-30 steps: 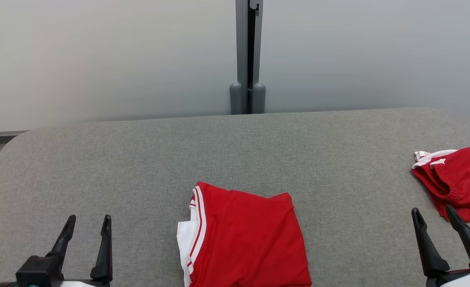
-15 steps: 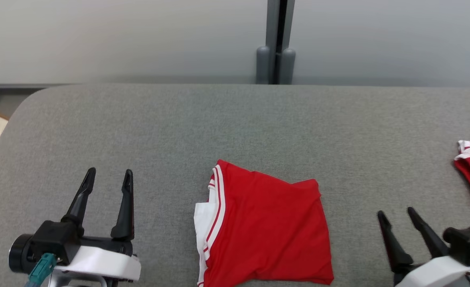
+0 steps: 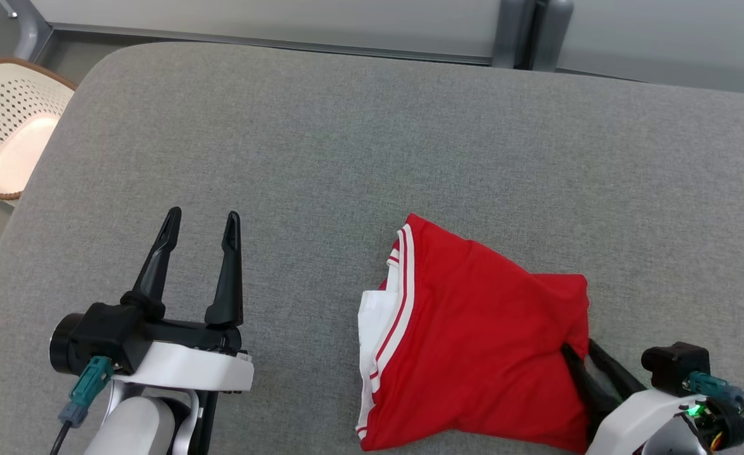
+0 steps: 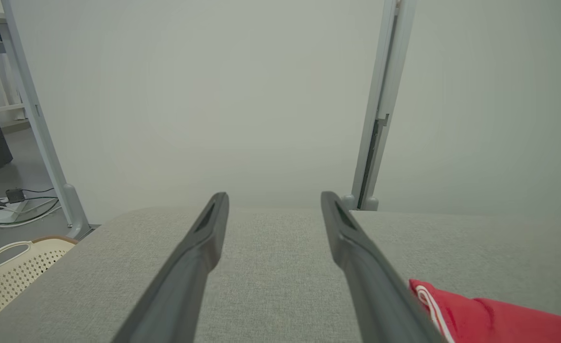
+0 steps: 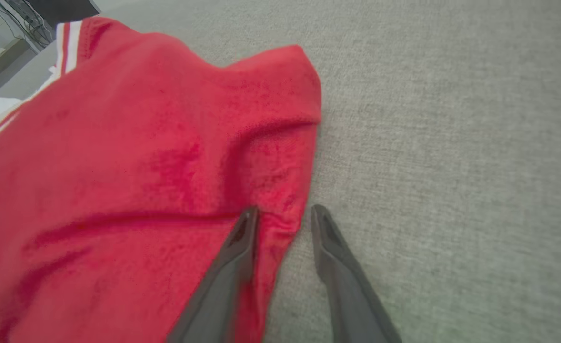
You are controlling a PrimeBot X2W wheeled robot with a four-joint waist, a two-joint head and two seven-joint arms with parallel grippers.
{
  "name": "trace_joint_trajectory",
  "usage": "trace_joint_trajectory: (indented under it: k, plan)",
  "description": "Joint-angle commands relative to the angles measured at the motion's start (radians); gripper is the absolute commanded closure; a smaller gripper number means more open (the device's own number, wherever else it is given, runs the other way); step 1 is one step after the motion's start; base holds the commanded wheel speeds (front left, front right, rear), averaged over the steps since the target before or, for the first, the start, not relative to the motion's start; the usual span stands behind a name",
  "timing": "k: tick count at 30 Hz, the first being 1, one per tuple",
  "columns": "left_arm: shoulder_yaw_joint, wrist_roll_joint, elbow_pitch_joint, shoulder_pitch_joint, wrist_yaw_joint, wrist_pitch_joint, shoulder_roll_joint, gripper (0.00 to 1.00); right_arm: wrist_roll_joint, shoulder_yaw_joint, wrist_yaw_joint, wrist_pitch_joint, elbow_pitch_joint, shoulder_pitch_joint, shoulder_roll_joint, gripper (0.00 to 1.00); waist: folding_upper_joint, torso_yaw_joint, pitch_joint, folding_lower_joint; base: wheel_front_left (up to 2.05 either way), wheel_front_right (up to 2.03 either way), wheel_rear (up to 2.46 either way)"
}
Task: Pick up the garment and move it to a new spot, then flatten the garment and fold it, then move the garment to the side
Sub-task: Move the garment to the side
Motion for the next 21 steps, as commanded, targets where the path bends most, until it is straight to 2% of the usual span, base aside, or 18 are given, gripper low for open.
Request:
trace_joint_trajectory:
  k: [1,6,9,13,21]
  plan:
    - [0.008,0.006,0.006,-0.019,-0.005,-0.007,0.000,0.00,-0.013,0.010,0.000,0.030,0.012,0.001,-0.004,1.00,0.0000,0.005,0.011,0.0000,0.00,0.00,0.00]
    - [0.017,0.022,0.018,-0.023,-0.009,-0.012,0.004,0.00,-0.039,-0.012,-0.001,0.056,-0.047,-0.004,-0.028,1.00,0.0000,-0.016,0.014,0.0000,0.00,0.00,0.00]
    - [0.017,0.037,0.017,-0.009,-0.007,-0.015,0.014,0.00,-0.058,-0.021,-0.001,0.072,-0.103,0.007,-0.049,1.00,0.0000,-0.065,-0.004,0.0000,0.00,0.00,0.00]
    - [0.017,0.047,0.003,0.000,-0.008,-0.015,0.031,0.00,-0.057,-0.051,-0.001,0.089,-0.147,0.021,-0.079,1.00,0.0000,-0.147,-0.005,0.0000,0.00,0.00,0.00]
    - [0.015,0.057,-0.029,-0.034,-0.015,-0.003,0.053,0.00,-0.034,-0.091,-0.001,0.063,-0.163,-0.019,-0.149,1.00,0.0000,-0.365,0.034,0.0000,0.00,0.00,0.00]
